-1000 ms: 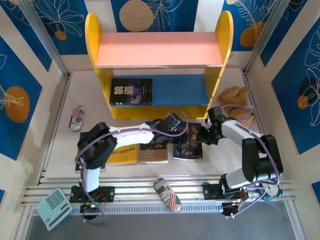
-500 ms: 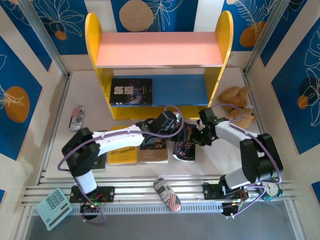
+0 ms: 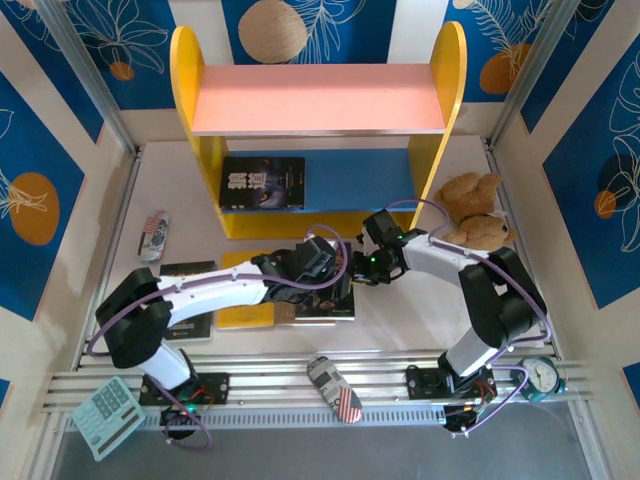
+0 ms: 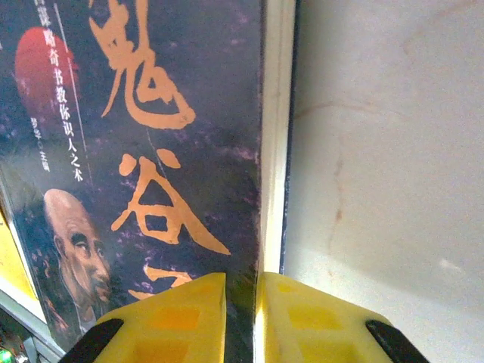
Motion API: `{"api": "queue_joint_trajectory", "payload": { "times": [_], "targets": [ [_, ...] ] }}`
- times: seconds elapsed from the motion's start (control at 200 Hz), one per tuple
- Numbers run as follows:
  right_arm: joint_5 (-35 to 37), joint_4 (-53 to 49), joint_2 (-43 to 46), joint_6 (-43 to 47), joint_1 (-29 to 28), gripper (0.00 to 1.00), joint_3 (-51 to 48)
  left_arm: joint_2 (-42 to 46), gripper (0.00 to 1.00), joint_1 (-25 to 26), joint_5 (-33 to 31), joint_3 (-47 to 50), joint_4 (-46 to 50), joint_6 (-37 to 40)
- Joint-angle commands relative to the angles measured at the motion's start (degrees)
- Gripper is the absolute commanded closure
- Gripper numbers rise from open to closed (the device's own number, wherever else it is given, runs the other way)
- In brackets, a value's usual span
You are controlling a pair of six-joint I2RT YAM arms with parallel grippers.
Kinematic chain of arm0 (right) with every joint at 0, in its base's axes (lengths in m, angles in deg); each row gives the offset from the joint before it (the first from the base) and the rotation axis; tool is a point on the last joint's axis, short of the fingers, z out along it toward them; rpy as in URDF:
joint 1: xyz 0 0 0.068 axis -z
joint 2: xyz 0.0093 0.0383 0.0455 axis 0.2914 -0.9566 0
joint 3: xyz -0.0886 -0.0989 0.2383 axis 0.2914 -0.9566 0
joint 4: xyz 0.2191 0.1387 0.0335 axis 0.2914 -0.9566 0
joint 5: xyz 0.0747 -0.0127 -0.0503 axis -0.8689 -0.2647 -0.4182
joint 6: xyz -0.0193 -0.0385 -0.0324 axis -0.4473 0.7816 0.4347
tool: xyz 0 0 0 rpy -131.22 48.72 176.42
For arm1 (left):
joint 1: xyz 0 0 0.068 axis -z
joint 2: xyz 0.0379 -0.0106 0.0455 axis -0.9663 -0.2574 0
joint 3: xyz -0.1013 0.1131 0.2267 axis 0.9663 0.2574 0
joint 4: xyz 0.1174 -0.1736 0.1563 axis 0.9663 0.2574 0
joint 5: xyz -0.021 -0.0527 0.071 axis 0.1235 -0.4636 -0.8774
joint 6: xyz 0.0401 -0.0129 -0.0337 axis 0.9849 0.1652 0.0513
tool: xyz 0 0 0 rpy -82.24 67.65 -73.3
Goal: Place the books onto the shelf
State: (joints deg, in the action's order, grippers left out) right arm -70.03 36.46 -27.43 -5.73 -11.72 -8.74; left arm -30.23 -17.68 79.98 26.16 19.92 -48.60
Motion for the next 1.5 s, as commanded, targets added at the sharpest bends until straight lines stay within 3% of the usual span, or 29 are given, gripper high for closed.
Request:
{"api": "queue_joint_trajectory", "payload": {
  "times": [0.0, 0.24, 0.89, 1.236, 1.496],
  "targets": [
    [-1.7, 0.6, -1.3, -1.1, -0.7, 0.81, 1.0, 2.8, 0.33, -1.1, -4.3, 1.8, 4.7, 0.8],
    [-0.1, -0.2, -1.3, -0.7, -0.7, 0.81, 0.3, 4.5, 0.29, -5.2, -7.3, 4.9, 8.3, 0.1],
    [1.0, 0.2, -2.3, 0.1, -0.3, 0.82, -2.5, -6.1, 0.31, -7.4, 2.9, 6.1, -3.3, -1.1],
    [0.1, 2.0, -4.7, -0.3, -1.8, 0.82, -1.3, -2.4, 0.33, -7.4, 9.4, 7.4, -11.0, -1.5],
    [1.0, 2.4, -4.7, -0.7, -1.9, 0.78, -1.4, 3.1, 0.36, -7.4, 9.6, 8.4, -10.8, -1.2]
  ]
}}
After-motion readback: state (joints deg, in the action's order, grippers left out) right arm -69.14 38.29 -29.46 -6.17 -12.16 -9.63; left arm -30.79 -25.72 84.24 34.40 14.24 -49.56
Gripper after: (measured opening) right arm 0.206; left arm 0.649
